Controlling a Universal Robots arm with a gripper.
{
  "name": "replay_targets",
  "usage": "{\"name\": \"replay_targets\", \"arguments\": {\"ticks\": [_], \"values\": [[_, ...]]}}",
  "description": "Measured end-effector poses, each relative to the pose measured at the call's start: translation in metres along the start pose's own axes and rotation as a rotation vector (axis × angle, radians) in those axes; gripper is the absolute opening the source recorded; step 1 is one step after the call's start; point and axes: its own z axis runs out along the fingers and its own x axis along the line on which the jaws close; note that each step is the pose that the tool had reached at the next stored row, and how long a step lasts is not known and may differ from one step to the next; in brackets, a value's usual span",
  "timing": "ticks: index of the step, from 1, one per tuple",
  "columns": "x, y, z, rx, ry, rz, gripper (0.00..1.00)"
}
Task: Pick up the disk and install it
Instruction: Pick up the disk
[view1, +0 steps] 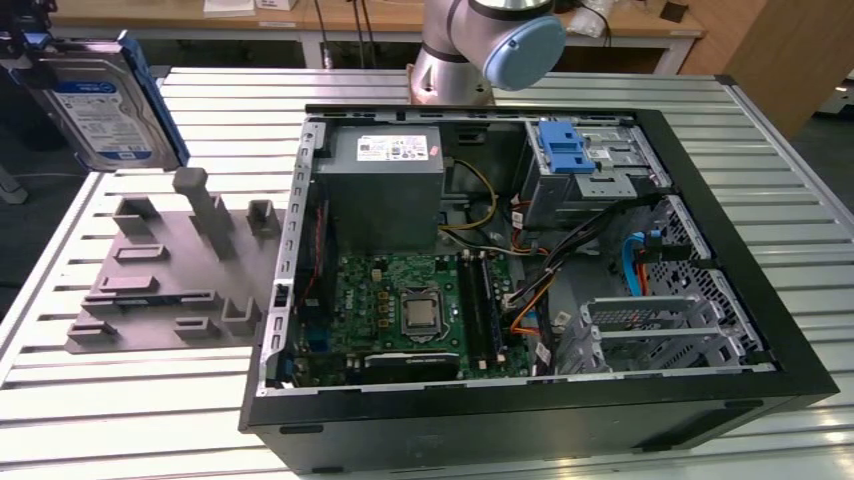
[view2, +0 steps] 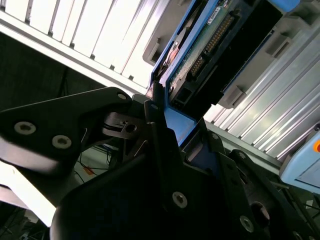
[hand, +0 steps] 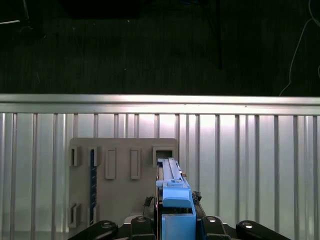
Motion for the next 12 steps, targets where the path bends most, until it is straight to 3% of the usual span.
{"name": "replay_targets", "arguments": {"ticks": [12], "values": [[-0.0002,0.0002,-0.0075,0.0000,0.0000,0.000,0.36]]}}
